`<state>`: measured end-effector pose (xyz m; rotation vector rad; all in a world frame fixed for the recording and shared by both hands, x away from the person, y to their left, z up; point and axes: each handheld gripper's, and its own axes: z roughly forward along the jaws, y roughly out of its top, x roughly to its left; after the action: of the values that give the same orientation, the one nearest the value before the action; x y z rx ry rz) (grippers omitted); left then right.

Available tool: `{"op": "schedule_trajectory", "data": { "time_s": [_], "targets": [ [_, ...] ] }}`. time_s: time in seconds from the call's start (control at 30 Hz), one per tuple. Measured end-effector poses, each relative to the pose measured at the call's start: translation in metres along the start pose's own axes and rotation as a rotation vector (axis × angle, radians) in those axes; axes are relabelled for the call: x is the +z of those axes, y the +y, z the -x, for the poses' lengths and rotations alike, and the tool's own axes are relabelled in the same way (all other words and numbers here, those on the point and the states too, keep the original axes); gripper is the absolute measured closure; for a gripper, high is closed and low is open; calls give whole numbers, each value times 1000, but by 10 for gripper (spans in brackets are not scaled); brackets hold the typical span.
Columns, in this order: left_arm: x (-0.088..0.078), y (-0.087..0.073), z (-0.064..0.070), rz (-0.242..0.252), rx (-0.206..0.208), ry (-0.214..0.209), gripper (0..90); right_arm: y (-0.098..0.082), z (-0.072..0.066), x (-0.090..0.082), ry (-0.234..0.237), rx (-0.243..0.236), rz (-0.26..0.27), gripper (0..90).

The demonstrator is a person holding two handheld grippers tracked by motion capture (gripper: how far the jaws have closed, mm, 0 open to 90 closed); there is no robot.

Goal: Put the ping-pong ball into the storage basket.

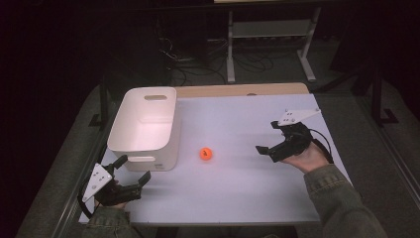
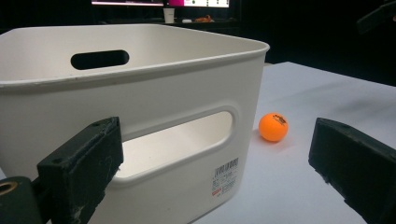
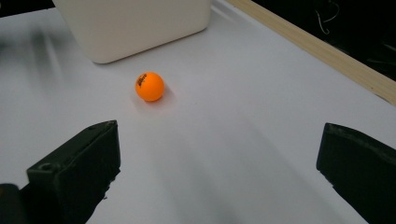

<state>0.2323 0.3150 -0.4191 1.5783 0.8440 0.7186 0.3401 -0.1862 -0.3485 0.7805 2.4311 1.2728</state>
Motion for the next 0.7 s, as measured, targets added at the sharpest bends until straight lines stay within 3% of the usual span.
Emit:
{"op": "schedule_trajectory", "data": {
  "time_s": [0.7],
  "targets": [
    [0, 0, 0, 0, 0, -3, 26, 12, -4, 25, 43, -29, -53, 0]
  ]
}}
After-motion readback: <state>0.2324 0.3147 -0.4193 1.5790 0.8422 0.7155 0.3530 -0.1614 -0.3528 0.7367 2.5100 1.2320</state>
